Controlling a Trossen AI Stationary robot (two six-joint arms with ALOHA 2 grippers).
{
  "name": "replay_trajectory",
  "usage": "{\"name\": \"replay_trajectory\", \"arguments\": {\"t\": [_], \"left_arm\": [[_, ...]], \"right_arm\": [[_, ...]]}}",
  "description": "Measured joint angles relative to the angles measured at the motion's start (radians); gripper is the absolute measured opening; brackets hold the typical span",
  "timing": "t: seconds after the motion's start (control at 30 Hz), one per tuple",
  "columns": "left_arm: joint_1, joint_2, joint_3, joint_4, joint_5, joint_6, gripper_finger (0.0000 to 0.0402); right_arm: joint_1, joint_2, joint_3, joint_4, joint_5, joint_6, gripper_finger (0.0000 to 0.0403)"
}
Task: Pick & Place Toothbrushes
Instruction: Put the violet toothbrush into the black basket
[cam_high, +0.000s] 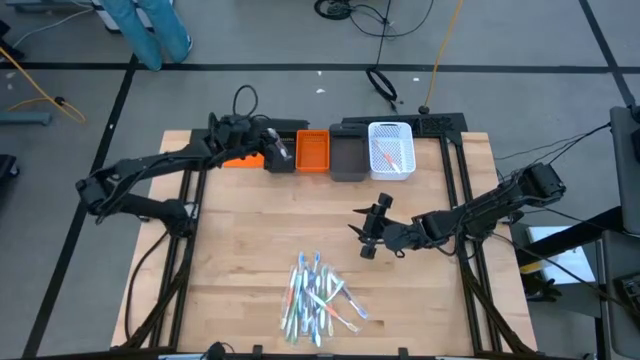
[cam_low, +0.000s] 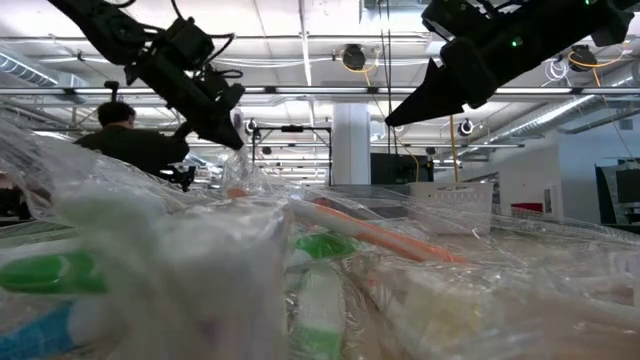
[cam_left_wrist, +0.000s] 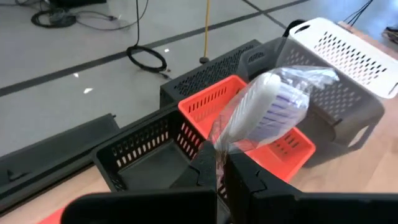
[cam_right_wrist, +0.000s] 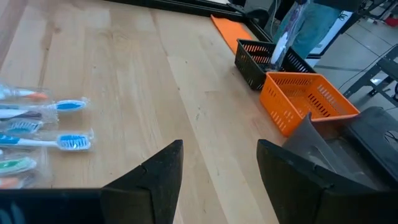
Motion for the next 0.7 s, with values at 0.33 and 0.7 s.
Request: {"name": "replay_trajectory", "arguments": {"t": [0.33,0.7], "left_arm": [[0.055,0.094,0.0,0.031,0.112,-0.021,0.0],[0.095,0.106,0.0,0.042,0.201,-0.037,0.0]], "right_arm": [[0.0,0.0,0.0,0.0,0.0,-0.003,0.0196],[0.0,0.0,0.0,0.0,0.0,-0.004,0.0196]]}}
